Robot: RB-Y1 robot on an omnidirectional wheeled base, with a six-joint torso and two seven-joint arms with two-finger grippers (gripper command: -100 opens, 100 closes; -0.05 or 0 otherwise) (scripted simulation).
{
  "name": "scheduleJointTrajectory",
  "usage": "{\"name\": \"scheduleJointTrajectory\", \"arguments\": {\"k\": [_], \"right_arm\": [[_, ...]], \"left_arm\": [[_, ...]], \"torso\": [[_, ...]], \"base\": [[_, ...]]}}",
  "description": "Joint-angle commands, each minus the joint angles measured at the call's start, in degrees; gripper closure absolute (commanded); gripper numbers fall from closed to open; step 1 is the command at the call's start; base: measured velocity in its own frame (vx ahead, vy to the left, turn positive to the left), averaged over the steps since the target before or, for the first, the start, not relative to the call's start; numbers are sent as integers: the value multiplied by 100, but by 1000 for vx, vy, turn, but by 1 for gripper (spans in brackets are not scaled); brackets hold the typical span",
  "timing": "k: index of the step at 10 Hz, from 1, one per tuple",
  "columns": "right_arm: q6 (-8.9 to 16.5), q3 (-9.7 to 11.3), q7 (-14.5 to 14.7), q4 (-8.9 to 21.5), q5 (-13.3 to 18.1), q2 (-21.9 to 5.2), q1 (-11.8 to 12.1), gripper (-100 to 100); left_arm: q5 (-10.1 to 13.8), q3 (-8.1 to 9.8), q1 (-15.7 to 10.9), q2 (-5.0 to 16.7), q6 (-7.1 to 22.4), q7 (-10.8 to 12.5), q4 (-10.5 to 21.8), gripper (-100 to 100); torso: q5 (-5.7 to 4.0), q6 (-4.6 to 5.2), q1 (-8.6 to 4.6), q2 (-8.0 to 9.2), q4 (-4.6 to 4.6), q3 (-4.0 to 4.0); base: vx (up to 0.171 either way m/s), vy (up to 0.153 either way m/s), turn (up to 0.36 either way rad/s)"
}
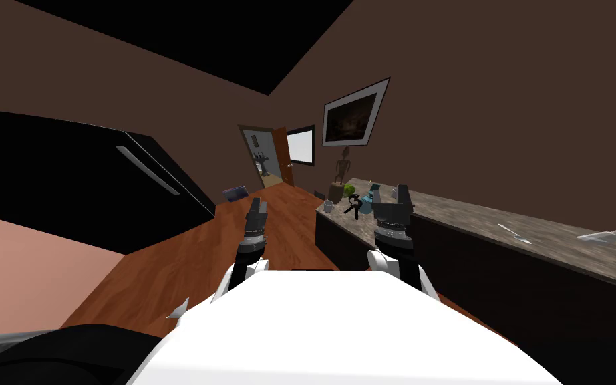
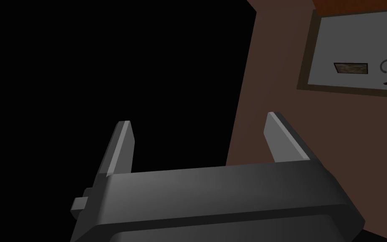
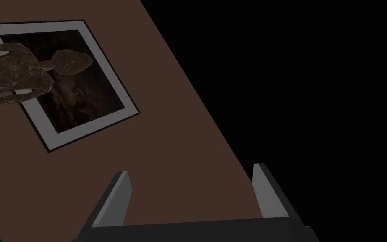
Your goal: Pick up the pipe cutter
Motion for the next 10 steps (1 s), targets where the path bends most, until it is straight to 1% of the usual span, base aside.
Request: {"name": "scheduleJointTrajectory", "arguments": {"k": [1,4,7,8,9,10], "right_arm": [[-23,-39,81,67,87,-241,43,-100],[-72,-119,259,255,291,-708,121,-100],[-141,-207,497,575,589,-1265,202,-100],[-141,-207,497,575,589,-1321,202,-100],[-168,-232,583,710,704,-1546,226,-100],[-197,-255,671,857,826,-1711,247,-100]], "left_arm": [[0,0,0,0,0,0,0,0],[0,1,0,1,0,0,0,0],[0,1,-1,1,0,0,0,0],[0,1,0,1,0,0,0,0],[0,1,0,1,0,0,0,0],[0,0,0,0,0,0,0,0]], "torso": [[0,0,0,0,0,0],[-7,0,-30,16,3,9],[-9,0,-39,18,4,11],[-9,0,-36,16,4,9],[-6,0,-24,11,3,7],[-5,0,-23,10,2,6]], "base": [[-23,-27,10],[-46,-68,19],[-45,-85,37],[-25,-47,17],[-25,-48,34],[-39,-75,46]]}}
